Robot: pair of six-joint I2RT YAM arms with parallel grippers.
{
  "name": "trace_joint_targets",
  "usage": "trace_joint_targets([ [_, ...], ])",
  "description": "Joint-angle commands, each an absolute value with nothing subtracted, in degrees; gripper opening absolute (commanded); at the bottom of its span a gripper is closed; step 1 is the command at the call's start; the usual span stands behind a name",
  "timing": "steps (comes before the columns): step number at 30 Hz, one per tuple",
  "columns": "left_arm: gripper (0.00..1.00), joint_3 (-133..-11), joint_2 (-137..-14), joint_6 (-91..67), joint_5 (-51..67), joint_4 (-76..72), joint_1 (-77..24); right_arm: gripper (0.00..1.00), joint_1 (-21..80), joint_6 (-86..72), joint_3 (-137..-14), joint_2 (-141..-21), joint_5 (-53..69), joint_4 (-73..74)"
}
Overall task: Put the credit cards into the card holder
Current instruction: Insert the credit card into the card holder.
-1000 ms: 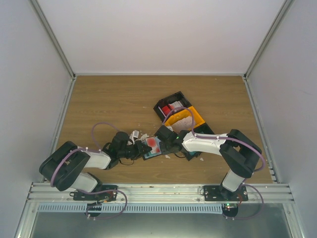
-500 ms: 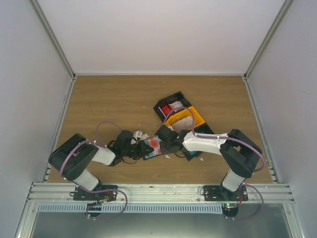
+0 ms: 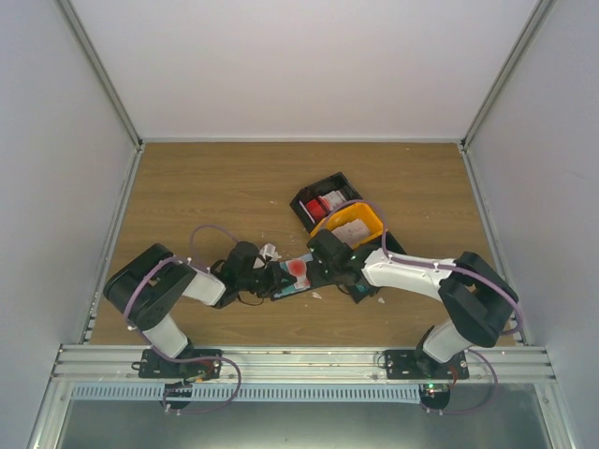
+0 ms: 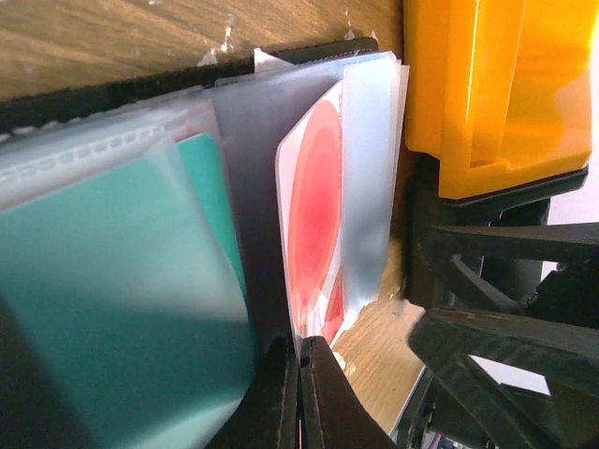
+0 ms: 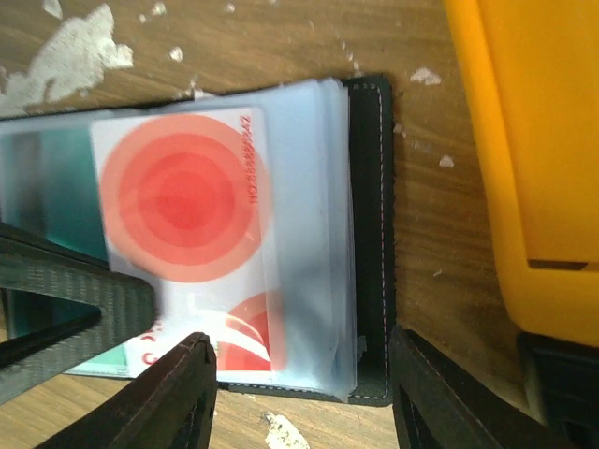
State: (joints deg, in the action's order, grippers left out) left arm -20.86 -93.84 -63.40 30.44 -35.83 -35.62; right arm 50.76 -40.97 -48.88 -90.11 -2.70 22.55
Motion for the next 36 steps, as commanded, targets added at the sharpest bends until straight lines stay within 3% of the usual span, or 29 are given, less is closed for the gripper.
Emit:
trace_joint_targets([
  [1, 0.0, -22.0, -96.1, -62.4, 29.0, -35.0, -36.5, 0.54, 49.2, -42.0, -47.0, -87.5, -0.7, 19.1],
  [22, 0.0, -25.1, -99.3, -61.1, 28.7, -33.8, -38.1, 0.57, 47.6, -42.8, -45.4, -91.9, 0.6, 15.4],
  [36, 0.01, -28.3, -101.3, -59.1, 29.7, -29.9, -38.8, 0.8, 48.4, -43.3, -48.5, -94.9, -7.7, 20.2],
])
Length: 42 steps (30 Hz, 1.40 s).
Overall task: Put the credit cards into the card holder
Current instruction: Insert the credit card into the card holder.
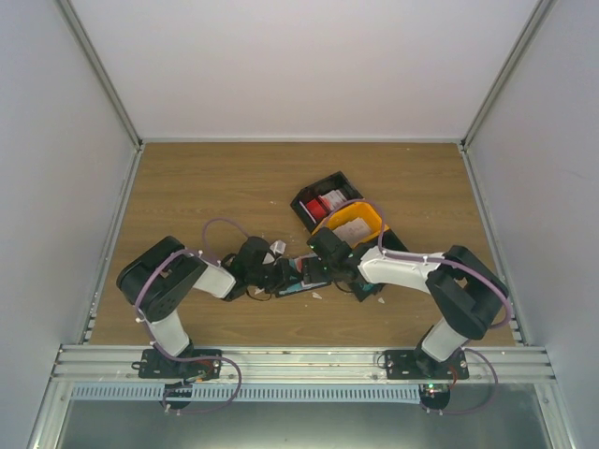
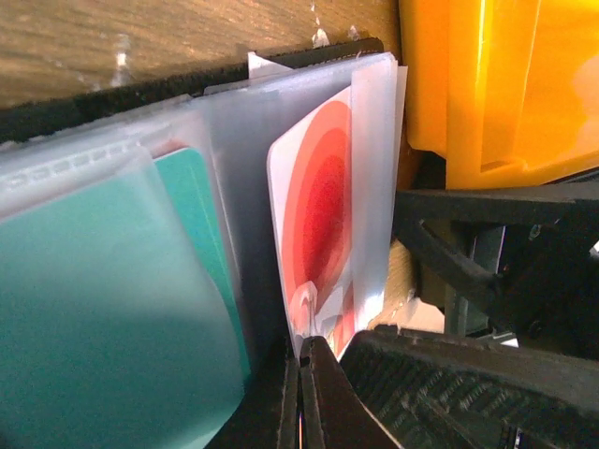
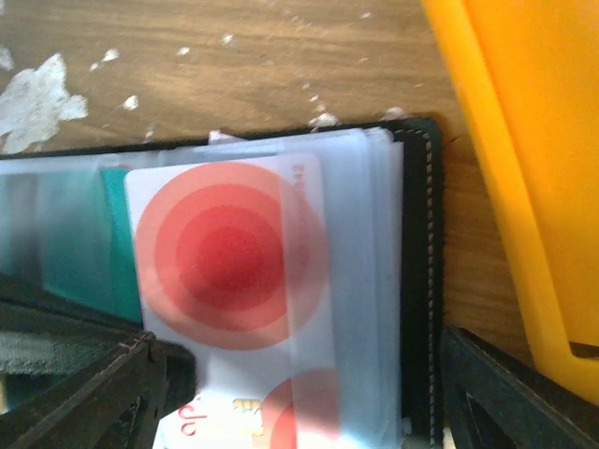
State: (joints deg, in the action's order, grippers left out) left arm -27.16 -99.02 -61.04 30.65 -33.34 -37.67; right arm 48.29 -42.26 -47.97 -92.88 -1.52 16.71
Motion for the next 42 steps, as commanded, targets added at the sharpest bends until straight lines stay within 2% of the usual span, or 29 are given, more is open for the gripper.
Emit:
trace_joint_targets([
  [1, 0.01, -28.6, -101.4, -58.9, 29.8, -29.7, -38.8, 0.82, 48.4, -43.7, -48.6, -94.8, -8.6, 20.8],
  [7, 0.01, -29.3, -102.5, -58.4, 30.3, -29.3, -39.0, 0.88, 48.3, -42.8, -49.2, -95.8, -8.2, 20.9],
  [22, 0.0, -33.1, -104.3, -55.3, 32.8, -26.6, -39.3, 0.89, 47.0, -41.9, -46.4, -94.4, 7.8, 11.2],
  [36, 0.0, -34.2, -105.5, -58.1, 32.2, -29.4, -40.8, 0.87, 46.3, -45.3, -44.0, -94.0, 13.5, 7.2],
  [42, 0.03, -33.8, -104.9, -56.4, 31.9, -28.4, -41.6, 0.87, 46.2, -46.1, -43.5, -92.9, 12.1, 7.9],
])
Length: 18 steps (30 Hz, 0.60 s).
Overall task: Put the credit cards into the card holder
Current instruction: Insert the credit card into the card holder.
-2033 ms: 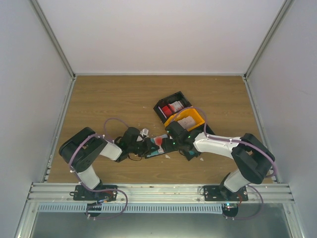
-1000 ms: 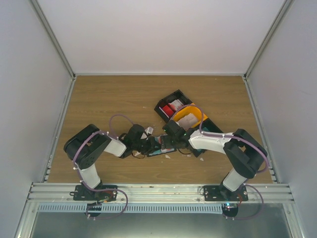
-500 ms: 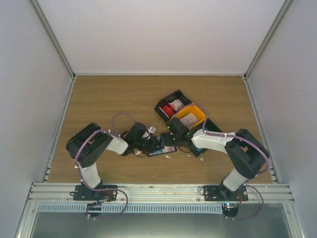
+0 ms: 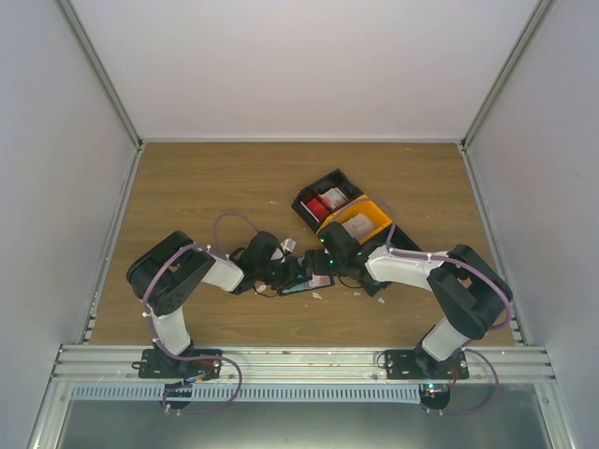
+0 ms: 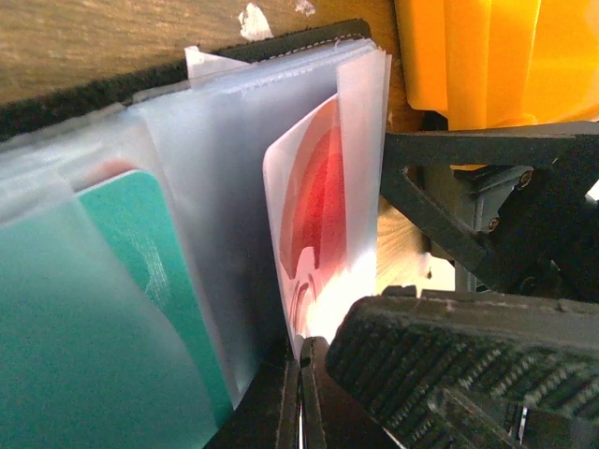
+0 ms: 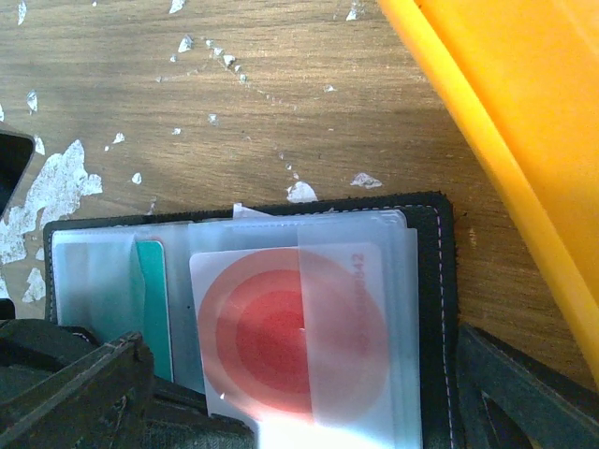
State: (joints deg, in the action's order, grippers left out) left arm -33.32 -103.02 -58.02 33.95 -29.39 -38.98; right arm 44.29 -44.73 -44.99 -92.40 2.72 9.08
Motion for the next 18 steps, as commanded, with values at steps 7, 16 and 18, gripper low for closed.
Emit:
trace_joint_targets([
  [7, 0.16, -33.2, -100.3, -52.9, 31.5, -23.7, -41.7, 0.87, 45.2, -46.4, -43.6, -89.2, 4.6, 13.0],
  [16, 0.52, -34.5, -91.5, -46.7, 30.6, -11.0, -41.6, 0.87, 43.8, -44.1, -43.7, -86.7, 3.9, 14.6],
  [18, 0.57, -34.4, -89.5, -46.1, 30.5, -9.4, -41.6, 0.87, 43.8, -43.5, -44.0, -86.6, 3.9, 15.0],
])
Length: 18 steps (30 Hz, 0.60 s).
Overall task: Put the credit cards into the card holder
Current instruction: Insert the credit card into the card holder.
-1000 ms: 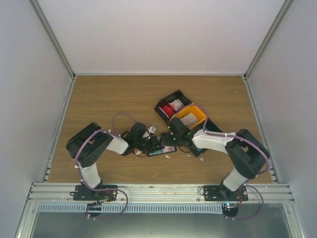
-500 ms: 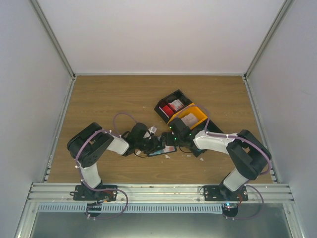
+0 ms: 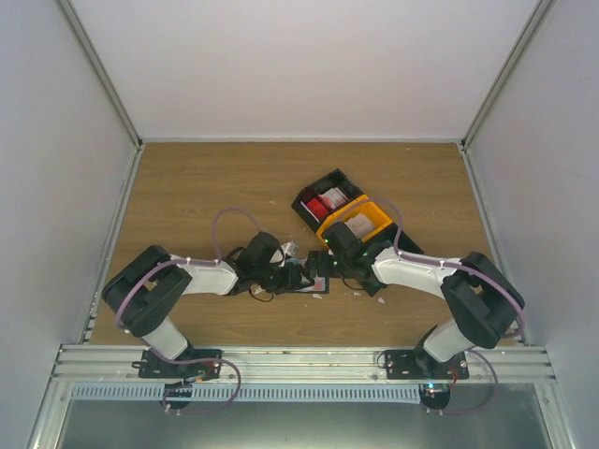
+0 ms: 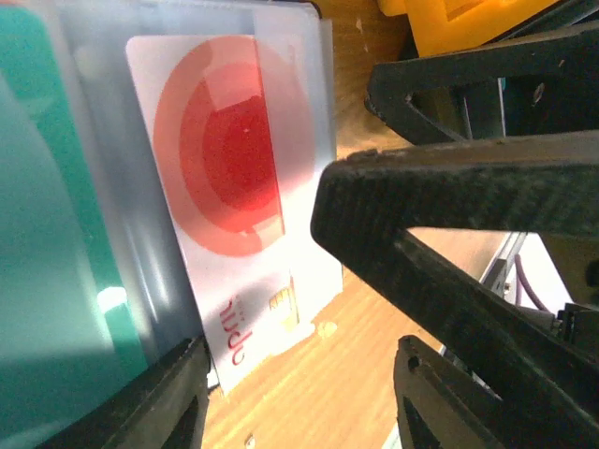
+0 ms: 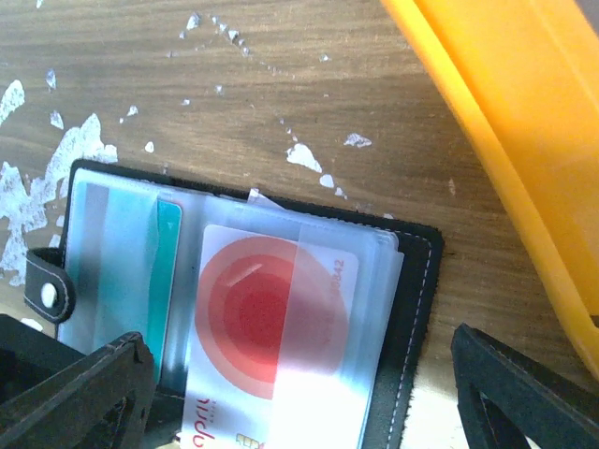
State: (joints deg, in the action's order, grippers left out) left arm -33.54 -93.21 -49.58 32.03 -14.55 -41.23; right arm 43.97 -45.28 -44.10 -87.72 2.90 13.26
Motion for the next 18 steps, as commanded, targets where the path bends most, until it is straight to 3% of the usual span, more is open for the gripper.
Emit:
trace_joint_targets([
  [1, 0.59, -34.4, -88.1, -45.7, 30.3, -8.4, -41.6, 0.87, 43.8, -43.2, -44.2, -86.6, 3.8, 15.2],
  [7, 0.69, -36.1, -81.5, -42.1, 27.4, -0.7, -41.5, 0.87, 43.8, -41.9, -44.5, -86.4, 3.5, 15.9],
  [14, 0.69, -36.2, -71.4, -40.1, 10.5, 12.4, -39.8, 0.86, 43.9, -42.0, -44.5, -84.9, 2.4, 16.4],
  [18, 0.7, -36.7, -68.2, -38.0, 6.4, 14.7, -37.6, 0.84, 44.3, -41.5, -45.0, -84.2, 2.3, 15.3],
])
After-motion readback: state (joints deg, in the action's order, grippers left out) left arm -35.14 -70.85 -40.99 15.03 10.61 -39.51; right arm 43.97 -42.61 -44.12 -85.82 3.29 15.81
